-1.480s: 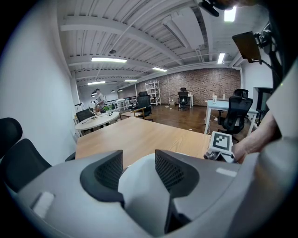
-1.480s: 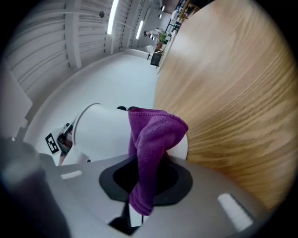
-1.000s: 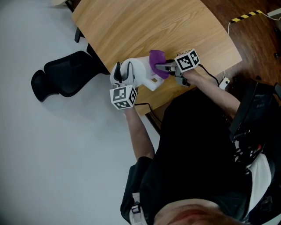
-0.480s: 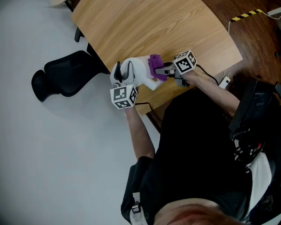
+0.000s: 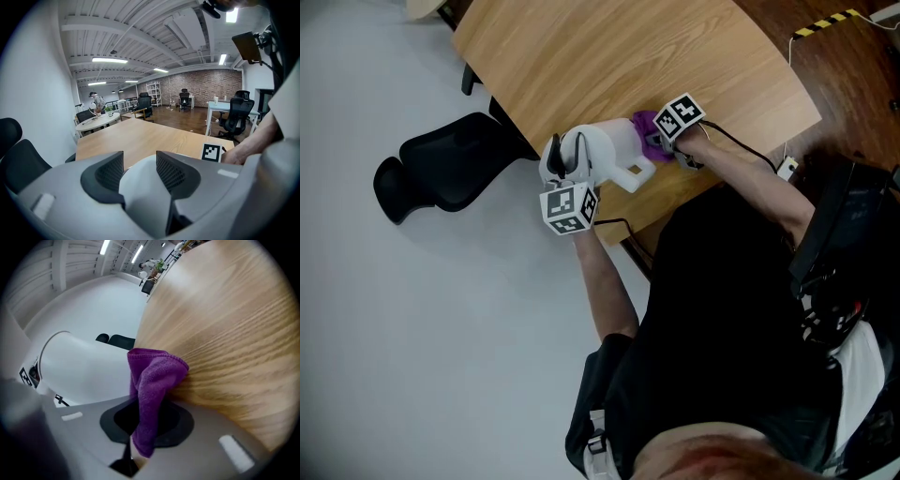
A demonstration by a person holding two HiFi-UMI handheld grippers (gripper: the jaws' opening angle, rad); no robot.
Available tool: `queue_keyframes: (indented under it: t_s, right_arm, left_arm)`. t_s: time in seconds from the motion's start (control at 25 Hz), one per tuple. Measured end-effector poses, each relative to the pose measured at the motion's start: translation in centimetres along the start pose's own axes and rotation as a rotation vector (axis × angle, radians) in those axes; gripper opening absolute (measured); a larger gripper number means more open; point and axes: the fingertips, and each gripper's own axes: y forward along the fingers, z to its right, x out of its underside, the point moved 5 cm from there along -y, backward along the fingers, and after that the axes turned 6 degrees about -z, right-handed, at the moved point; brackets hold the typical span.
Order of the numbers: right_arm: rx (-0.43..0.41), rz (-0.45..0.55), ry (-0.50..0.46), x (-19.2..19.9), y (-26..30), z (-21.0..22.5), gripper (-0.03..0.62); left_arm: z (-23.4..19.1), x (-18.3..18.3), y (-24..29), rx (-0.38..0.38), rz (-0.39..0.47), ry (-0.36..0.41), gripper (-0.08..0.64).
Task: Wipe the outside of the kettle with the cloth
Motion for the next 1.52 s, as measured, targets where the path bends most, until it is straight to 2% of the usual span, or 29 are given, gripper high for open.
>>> queue_keyframes:
  t_s: [0.2, 0.32, 0.48, 0.56, 0.6, 0.68, 0.76, 0.84, 0.92, 1.0, 1.04, 1.12, 1.28, 1.4, 1.52]
  right_arm:
    - [0.003, -0.010, 0.005, -0.2, 0.8, 0.4, 0.050]
    - [-0.015, 0.005, 0.017, 0.2, 1.0, 0.7, 0.049]
    - [-0.063, 0.024, 0.048, 1.2, 1.5, 0.3, 0.049]
    - [-0.094, 0.036, 0.055, 1.8, 1.9, 0.1, 0.049]
    - [-0.107, 0.048, 0.063, 2.0, 2.0, 0.2, 0.051]
    - [-0.136, 0.087, 0.080, 2.2, 1.1, -0.1, 0.052]
    - [-0.225, 0.175, 0.063, 1.5, -2.0, -2.3, 0.054]
    - [-0.418, 0.309, -0.018, -0.2, -6.3, -6.9, 0.054]
    - [-0.623, 0.424, -0.128, -2.1, -9.9, -12.5, 0.054]
    - [-0.729, 0.448, -0.148, -3.0, -11.0, -15.9, 0.054]
    - [-0.738, 0.434, -0.157, -3.3, -10.9, -16.6, 0.054]
    - [-0.703, 0.396, -0.177, -3.4, -9.8, -16.4, 0.054]
    - [-0.652, 0.377, -0.123, -2.8, -7.7, -13.6, 0.055]
    - [-0.555, 0.349, -0.094, -2.3, -6.5, -10.7, 0.055]
    - [-0.416, 0.286, -0.056, -1.7, -4.8, -7.4, 0.055]
  left_arm:
    - [-0.6, 0.7, 0.2, 0.007, -0.005, -0.008, 0.064]
    - [-0.5, 1.3, 0.5, 0.041, 0.016, 0.044, 0.063]
    - [-0.4, 0.5, 1.4, 0.203, 0.071, 0.181, 0.049]
    - [-0.6, -0.2, 2.1, 0.280, 0.074, 0.207, 0.052]
    - [-0.8, -0.5, 2.4, 0.301, 0.074, 0.192, 0.052]
    - [-1.8, -1.0, 2.6, 0.292, 0.075, 0.091, 0.056]
    - [-2.8, -1.3, 2.4, 0.214, 0.073, -0.050, 0.075]
    - [-2.8, -0.8, 2.1, 0.139, 0.042, -0.123, 0.077]
    - [-2.4, -0.3, 2.1, 0.103, -0.027, -0.109, 0.077]
    - [-2.3, -0.2, 2.3, 0.083, -0.082, -0.078, 0.084]
    - [-2.3, -0.3, 2.4, 0.081, -0.094, -0.071, 0.086]
    - [-2.2, -0.3, 2.4, 0.085, -0.098, -0.069, 0.086]
    - [-1.9, -0.4, 1.9, 0.085, -0.077, -0.056, 0.097]
    - [-1.5, -0.5, 1.6, 0.079, -0.057, -0.042, 0.097]
    - [-1.2, -0.5, 1.2, 0.072, -0.038, -0.032, 0.097]
